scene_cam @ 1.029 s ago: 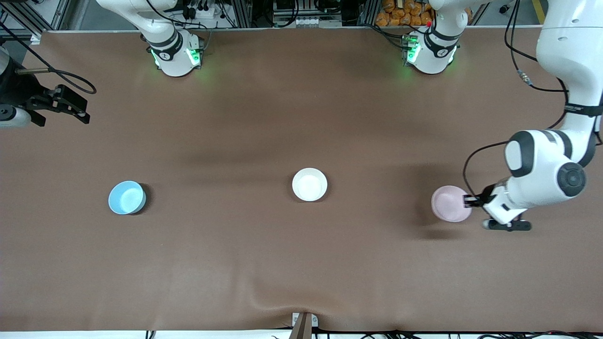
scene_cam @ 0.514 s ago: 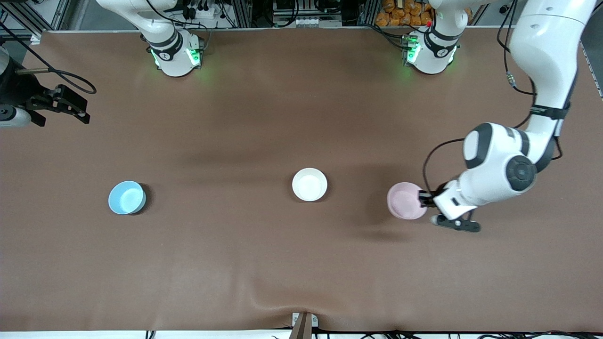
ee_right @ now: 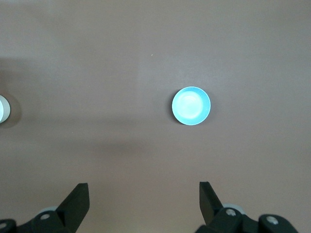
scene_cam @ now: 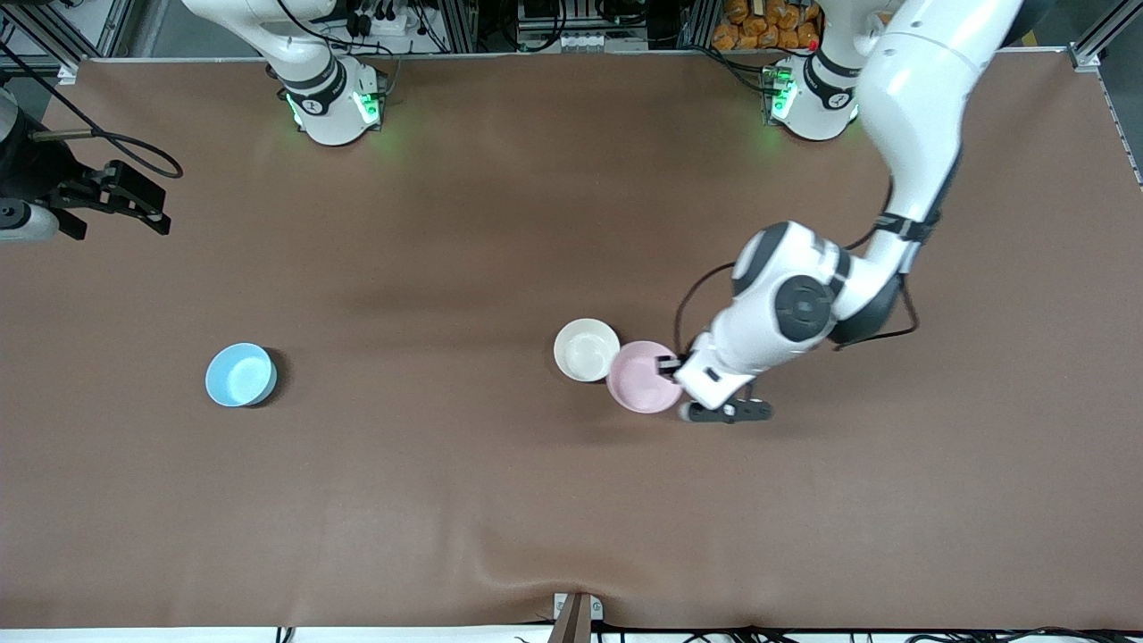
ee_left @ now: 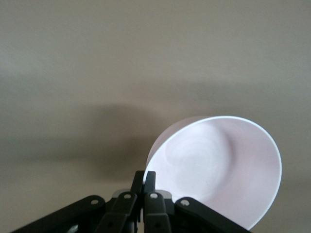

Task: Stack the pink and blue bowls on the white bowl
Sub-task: 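Carry the pink bowl with the left gripper onto the white bowl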

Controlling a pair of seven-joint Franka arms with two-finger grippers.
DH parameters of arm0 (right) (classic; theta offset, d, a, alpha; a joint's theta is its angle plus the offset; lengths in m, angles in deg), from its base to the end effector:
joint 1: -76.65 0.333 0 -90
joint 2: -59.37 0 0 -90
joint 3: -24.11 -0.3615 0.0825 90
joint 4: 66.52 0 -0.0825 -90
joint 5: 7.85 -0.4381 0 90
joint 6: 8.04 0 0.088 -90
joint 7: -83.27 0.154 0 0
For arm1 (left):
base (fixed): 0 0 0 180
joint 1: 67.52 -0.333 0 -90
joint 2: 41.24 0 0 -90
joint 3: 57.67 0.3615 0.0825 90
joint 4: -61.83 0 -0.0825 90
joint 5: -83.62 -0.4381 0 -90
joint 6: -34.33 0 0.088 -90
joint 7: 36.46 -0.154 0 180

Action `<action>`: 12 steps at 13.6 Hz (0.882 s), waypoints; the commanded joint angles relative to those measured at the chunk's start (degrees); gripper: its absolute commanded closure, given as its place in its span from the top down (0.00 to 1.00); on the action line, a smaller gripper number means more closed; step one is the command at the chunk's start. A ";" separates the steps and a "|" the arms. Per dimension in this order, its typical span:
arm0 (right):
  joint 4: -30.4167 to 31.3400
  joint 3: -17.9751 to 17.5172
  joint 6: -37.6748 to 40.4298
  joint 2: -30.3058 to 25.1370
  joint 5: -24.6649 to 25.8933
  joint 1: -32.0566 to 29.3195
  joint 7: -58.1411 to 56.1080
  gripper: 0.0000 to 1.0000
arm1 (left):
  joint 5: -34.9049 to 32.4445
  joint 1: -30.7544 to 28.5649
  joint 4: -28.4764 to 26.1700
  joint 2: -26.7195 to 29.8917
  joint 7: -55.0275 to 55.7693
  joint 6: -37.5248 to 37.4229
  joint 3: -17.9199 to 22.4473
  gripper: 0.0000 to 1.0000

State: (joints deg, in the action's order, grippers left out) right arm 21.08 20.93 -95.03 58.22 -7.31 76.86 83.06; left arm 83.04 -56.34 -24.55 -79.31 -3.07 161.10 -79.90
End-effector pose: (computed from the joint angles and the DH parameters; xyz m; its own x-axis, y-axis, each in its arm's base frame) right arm 0.5959 0.0342 0.6524 0.9980 0.0623 0.0094 0.0622 -0.9980 0.0106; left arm 0.6862 -0.3977 0.2677 0.9956 0.0726 -0.0597 0.0845 -0.9695 0.2301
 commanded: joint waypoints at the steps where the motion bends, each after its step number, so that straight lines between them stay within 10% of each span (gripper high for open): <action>1: -0.42 -0.60 0.41 -0.07 -0.10 -0.65 0.55 1.00 | -0.56 3.93 3.15 -2.27 6.15 -0.91 1.65 0.00; 12: -0.33 -0.60 0.50 -0.07 -0.10 -0.74 0.64 1.00 | -0.65 9.47 1.30 -4.20 12.40 -0.30 2.45 0.00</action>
State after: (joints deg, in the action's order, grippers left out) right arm 21.08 20.92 -94.98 58.22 -7.31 76.86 83.06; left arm 83.04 -47.92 -23.80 -82.90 7.55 161.08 -78.03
